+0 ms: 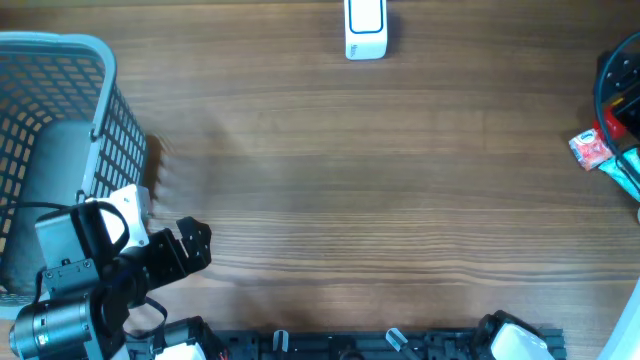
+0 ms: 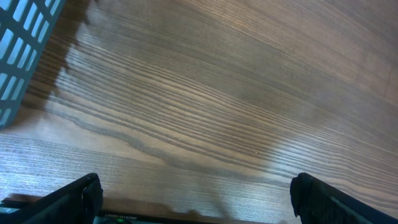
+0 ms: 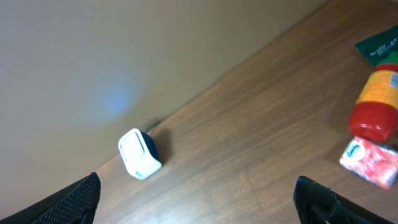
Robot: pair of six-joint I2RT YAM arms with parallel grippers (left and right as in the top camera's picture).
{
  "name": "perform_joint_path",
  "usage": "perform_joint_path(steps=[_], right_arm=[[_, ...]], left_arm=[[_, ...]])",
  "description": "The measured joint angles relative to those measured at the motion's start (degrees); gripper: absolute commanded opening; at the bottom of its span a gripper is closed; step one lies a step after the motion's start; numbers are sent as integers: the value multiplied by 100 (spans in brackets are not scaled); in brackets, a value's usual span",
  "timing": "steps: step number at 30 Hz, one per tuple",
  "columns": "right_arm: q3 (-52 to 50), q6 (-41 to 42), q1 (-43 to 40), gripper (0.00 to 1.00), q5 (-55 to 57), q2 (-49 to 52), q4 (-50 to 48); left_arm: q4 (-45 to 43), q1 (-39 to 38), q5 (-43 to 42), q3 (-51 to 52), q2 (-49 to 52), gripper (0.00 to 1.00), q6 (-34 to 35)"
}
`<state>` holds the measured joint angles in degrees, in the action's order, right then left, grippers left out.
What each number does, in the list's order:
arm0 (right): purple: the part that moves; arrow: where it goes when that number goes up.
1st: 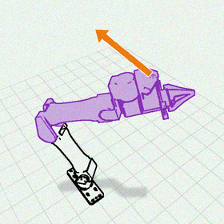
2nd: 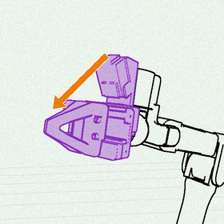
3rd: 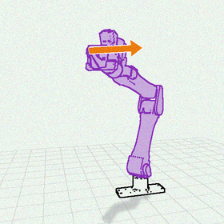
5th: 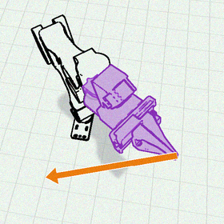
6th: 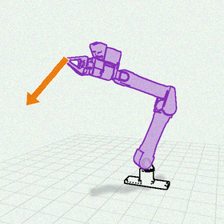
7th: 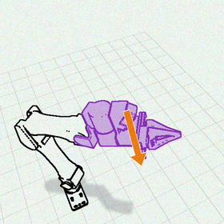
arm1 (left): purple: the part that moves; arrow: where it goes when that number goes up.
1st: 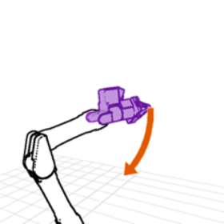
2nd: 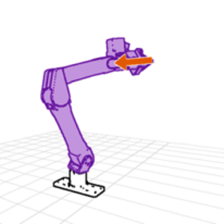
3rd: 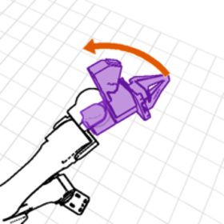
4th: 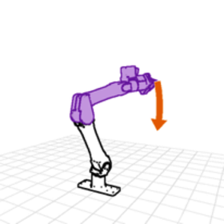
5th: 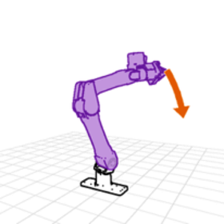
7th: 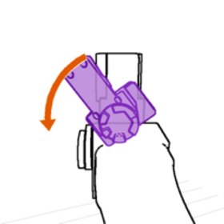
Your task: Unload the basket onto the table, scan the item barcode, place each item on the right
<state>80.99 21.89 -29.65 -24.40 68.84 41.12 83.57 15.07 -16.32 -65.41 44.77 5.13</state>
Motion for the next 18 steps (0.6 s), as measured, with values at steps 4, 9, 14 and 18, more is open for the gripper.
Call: perform_joint_path(steps=[4,9,14,18], right_arm=[[-590,120,664,100,131,-278,-1373],[-1976,-175,2055,100,673,-1609,-3331],[-3451,-90,2378,100,1016,-3303,-3873],[-4887,-7,2378,100,1204,-4601,-4769]], left_arm=[[-2,0,0,0,0,100,2],[2,-2,0,0,-2,100,0],[-4,0,-2,0,0,100,2],[-4,0,0,0,0,100,2]])
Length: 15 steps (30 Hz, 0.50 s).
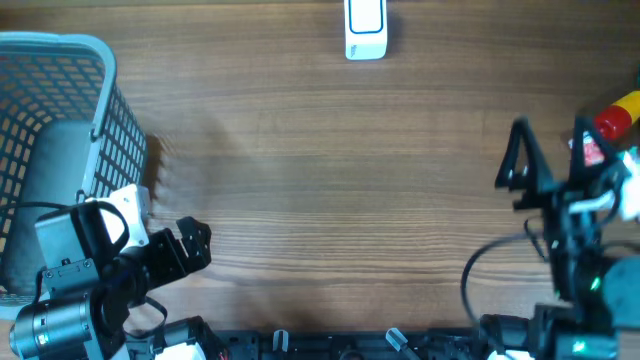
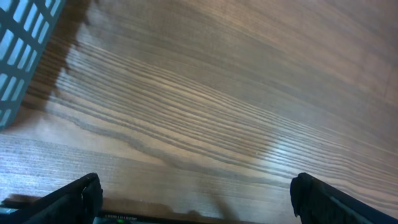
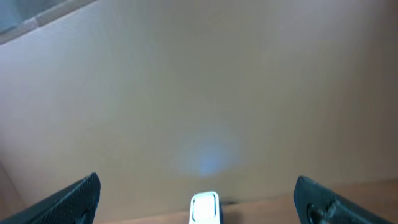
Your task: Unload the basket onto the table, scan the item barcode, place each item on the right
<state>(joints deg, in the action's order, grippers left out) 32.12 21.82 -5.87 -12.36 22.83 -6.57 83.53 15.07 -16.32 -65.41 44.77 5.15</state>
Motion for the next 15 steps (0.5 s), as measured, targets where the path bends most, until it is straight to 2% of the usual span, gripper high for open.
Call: perform_joint_path(steps=[4,8,15], right_arm=[[-1434,7,0,100,66,-1349,-1110],[-2481,26,2,100,87,-2111,-1766],[-3025,28,219,100,452,-2170,-1357]], left_arm=[[7,0,0,2,-2,100,0],[0,0,0,2,-2,100,4],[7,0,0,2,-2,100,13]])
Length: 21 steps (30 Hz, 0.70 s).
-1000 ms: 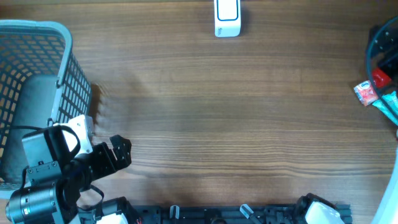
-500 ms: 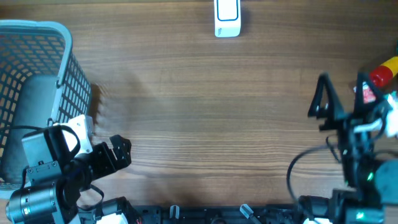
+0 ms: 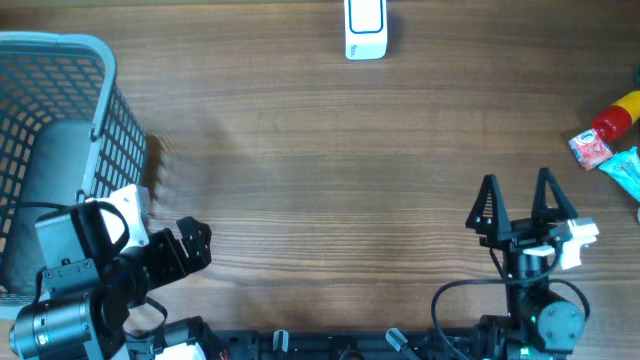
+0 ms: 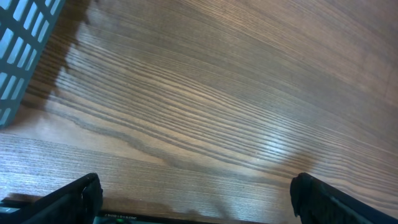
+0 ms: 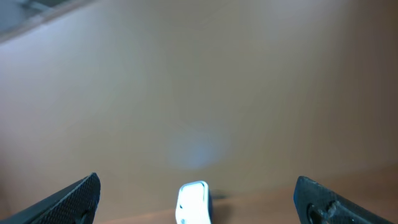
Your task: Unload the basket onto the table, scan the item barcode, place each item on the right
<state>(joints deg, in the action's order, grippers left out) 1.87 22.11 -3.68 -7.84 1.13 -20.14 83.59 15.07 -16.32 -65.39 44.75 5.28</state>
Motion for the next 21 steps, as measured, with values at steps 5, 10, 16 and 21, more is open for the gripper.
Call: perform_joint_path(steps=[5,10,16,21], right_arm=[[-136,17,55,100,341,-28,1285],[-153,-146,55,100,378,-35,2017],[-153,-291,55,100,382,-35,2020],[-153,-293,55,100,385,-35,2020]], left_arm=[[-2,0,0,0,0,100,-2],[-2,0,0,0,2,100,0],[-2,0,0,0,2,100,0],[-2,0,0,0,0,100,0]])
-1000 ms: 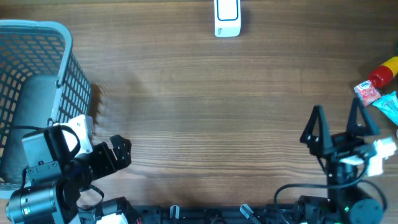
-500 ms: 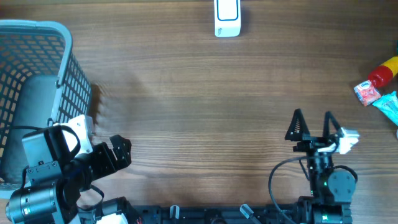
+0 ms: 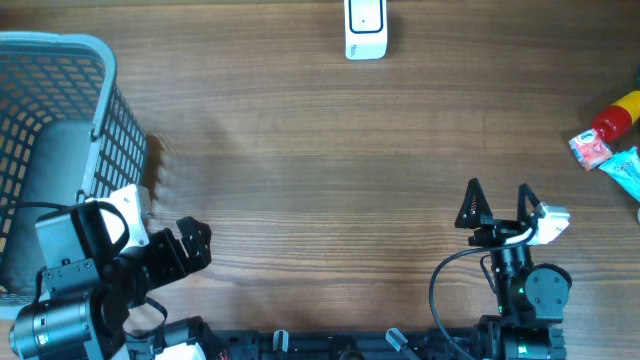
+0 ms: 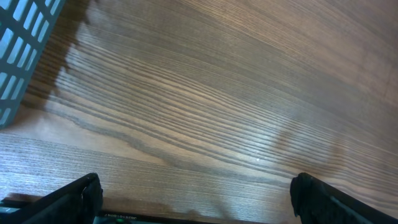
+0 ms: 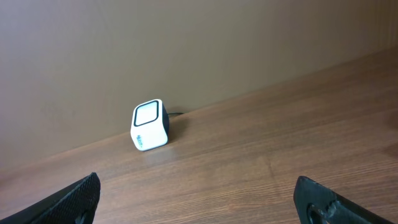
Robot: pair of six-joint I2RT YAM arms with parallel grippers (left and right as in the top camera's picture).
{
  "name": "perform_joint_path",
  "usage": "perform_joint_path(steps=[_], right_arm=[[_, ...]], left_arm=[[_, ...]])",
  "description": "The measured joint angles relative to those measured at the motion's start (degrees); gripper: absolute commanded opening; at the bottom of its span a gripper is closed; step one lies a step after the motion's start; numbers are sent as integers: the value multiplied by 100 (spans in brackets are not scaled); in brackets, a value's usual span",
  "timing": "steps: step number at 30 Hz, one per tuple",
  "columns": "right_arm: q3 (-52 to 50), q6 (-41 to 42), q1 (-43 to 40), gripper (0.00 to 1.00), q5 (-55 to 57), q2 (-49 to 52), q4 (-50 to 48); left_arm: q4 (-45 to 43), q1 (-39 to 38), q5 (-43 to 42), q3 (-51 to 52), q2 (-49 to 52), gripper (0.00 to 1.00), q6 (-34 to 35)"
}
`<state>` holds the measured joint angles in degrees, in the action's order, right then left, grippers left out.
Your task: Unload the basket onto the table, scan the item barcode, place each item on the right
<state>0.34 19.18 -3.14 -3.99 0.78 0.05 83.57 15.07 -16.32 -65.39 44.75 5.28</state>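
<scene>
The white barcode scanner [image 3: 365, 30] stands at the table's far edge, and the right wrist view shows it as a small white box [image 5: 150, 124] against the wall. At the right edge lie a red bottle [image 3: 617, 115], a pink packet [image 3: 590, 148] and a teal packet [image 3: 625, 170]. My right gripper [image 3: 497, 203] is open and empty at the front right, well short of these items, pointing toward the scanner; bare wood lies between its fingertips [image 5: 199, 208]. My left gripper [image 3: 195, 243] is open and empty over bare wood [image 4: 199, 205] at the front left.
A light blue mesh basket [image 3: 100, 110] stands at the left edge, with a grey thing inside; its corner [image 4: 22, 50] shows in the left wrist view. A wall rises right behind the scanner. The arm bases line the front edge.
My right gripper has shifted a little to the left and tilted down: its view now takes in the tabletop, with the scanner left of centre. The left arm has not moved.
At first my right arm was almost out of the overhead view, its camera seeing the scanner and the items. Then the open gripper was by the items at the right edge. After that it was nearer the front, facing the scanner, and now slightly further left. Nothing was taken.
</scene>
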Motion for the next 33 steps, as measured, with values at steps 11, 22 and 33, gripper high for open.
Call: perform_joint_path(steps=[11,22,33], right_arm=[[0,0,0,100,0,0,0],[0,0,0,100,0,0,-2],[2,0,0,100,0,0,-2]], left_arm=[[-367,-437,70,2,-109,100,-4],[-4988,-1397,-566,1451,-3051,100,-76],[-8588,-1620,-579,5890,-4365,100,-929]])
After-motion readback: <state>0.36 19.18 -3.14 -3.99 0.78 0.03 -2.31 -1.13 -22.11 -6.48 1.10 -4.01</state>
